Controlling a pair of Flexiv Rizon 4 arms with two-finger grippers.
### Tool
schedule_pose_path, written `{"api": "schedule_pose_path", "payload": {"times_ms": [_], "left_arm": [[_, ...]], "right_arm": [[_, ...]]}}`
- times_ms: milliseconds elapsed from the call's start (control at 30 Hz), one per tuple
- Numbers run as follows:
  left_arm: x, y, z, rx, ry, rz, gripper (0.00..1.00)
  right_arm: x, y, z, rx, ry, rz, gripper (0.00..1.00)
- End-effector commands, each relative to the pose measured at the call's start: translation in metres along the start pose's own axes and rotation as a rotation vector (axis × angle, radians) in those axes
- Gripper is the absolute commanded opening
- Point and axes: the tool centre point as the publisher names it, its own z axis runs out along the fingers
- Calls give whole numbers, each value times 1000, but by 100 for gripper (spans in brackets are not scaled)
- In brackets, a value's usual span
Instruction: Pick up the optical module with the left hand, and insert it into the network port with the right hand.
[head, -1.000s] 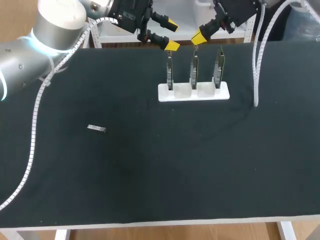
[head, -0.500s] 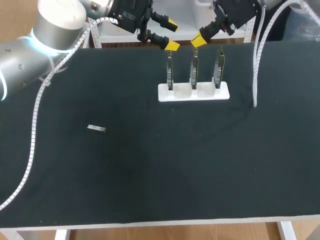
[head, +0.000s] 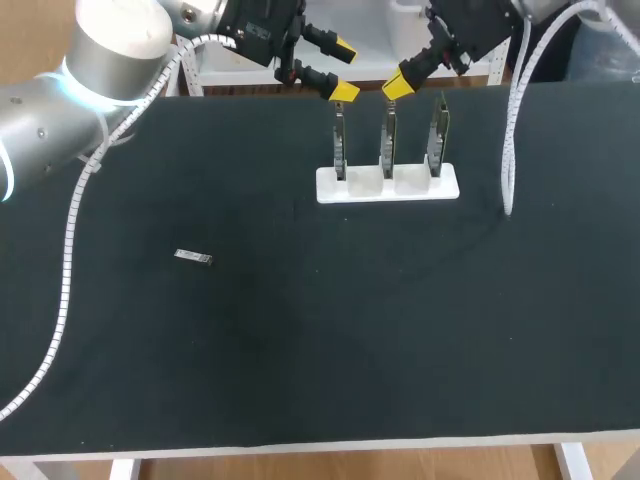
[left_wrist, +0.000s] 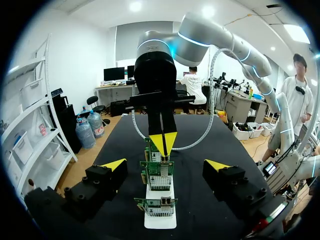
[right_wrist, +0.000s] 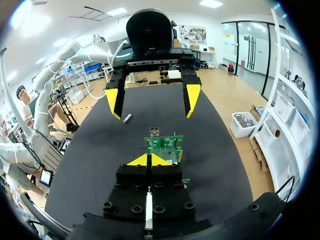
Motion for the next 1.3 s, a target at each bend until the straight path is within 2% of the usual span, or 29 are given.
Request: {"api": "schedule_pose_path", "payload": {"times_ms": [33,1300], "left_arm": [[1,-3,0,-7,-1,2,100],[1,-3,0,-7,-1,2,100]], "right_arm": [[0,-8,0,-313,1,4,0],[9,-9,8,-332,-3,36,0]]}}
